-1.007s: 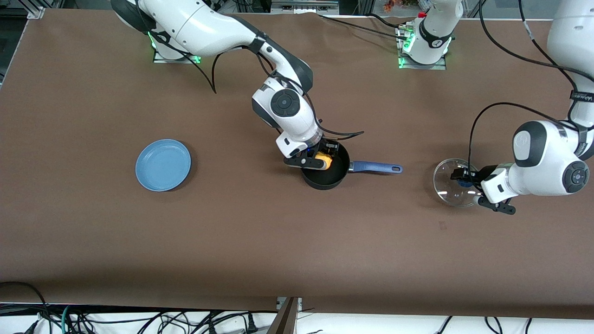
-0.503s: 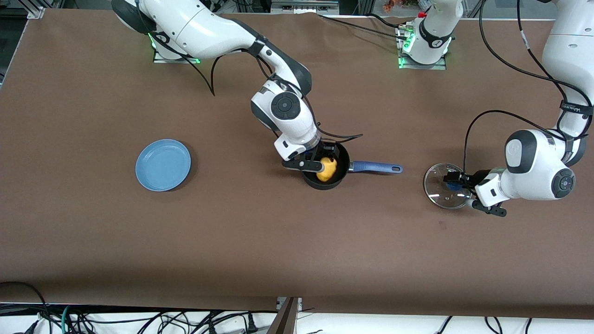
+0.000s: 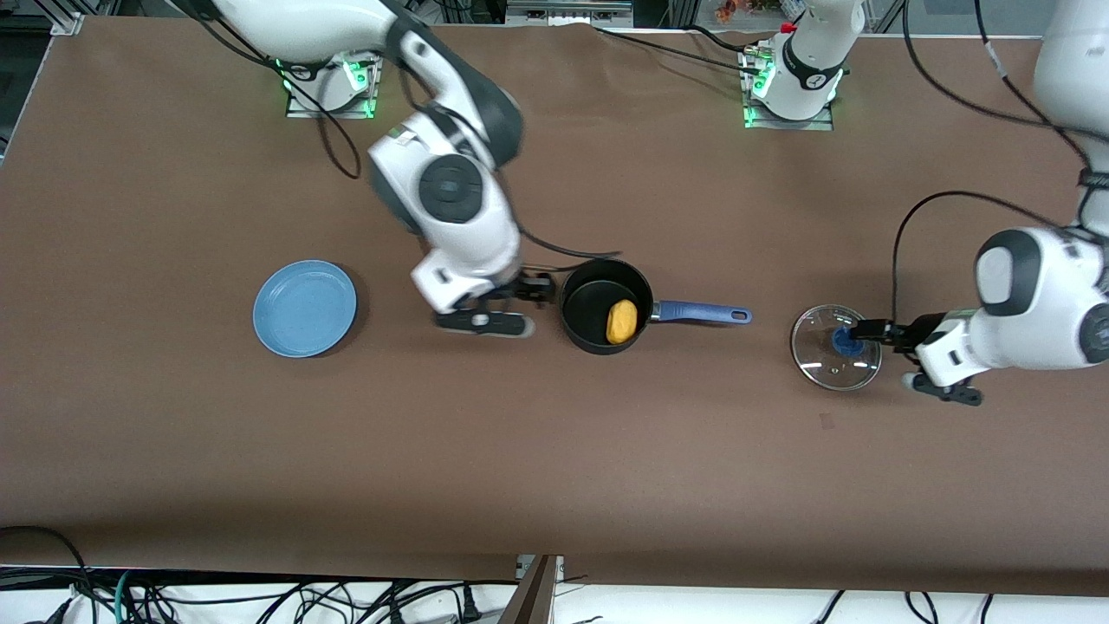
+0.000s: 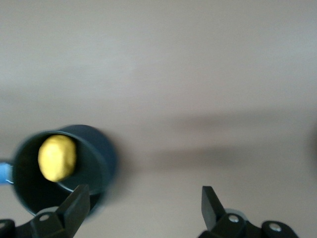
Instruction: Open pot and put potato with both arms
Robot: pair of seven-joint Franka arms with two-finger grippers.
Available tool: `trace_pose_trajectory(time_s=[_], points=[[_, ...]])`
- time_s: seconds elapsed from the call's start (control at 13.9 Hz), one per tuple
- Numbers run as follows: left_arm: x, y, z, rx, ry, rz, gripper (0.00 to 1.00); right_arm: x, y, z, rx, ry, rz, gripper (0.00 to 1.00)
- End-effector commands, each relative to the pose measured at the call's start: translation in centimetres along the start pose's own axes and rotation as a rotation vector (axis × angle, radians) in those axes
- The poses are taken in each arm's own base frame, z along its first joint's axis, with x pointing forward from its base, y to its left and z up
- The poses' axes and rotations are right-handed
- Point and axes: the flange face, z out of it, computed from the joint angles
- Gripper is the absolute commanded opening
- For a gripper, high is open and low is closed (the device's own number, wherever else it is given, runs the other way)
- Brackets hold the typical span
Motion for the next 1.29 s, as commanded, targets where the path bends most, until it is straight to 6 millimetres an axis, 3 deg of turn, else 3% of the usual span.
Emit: trace_pose_trajectory(time_s=[0.0,0.29,0.36,0.5,0.65,0.79,0.93,1.15,1.22], points=[[-3.3,4.6,-8.8,0.096,0.047,0.003,1.00,1.0,8.2,-5.2,-0.061,-0.040,-0.116,1.00],[-6.8,13.3,-19.7,0.173,0.096,0.011,1.00,1.5,21.7,-11.7,-0.120,-0.098,-0.279,1.00],[-7.2,14.8,-21.5,0.171,0.087,-0.001,1.00,1.2,24.4,-12.5,-0.131,-0.114,-0.284,1.00],[-7.8,16.4,-22.9,0.175,0.088,0.003,1.00,0.4,28.5,-13.9,-0.145,-0.132,-0.268,1.00],[-8.7,18.1,-23.8,0.170,0.102,-0.003,1.00,-1.0,31.1,-15.6,-0.122,-0.122,-0.211,1.00],[-11.0,21.7,-25.0,0.181,0.121,0.008,1.00,-2.5,33.1,-15.7,-0.108,-0.138,-0.166,1.00],[-11.4,23.6,-24.4,0.194,0.121,-0.032,1.00,-4.1,33.5,-15.5,-0.116,-0.147,-0.158,1.00],[-11.5,22.1,-23.8,0.195,0.104,-0.065,1.00,-5.6,33.0,-18.7,-0.054,-0.086,-0.174,1.00],[-11.7,21.3,-23.5,0.196,0.095,-0.081,1.00,-5.8,33.9,-20.0,-0.058,-0.059,-0.145,1.00]])
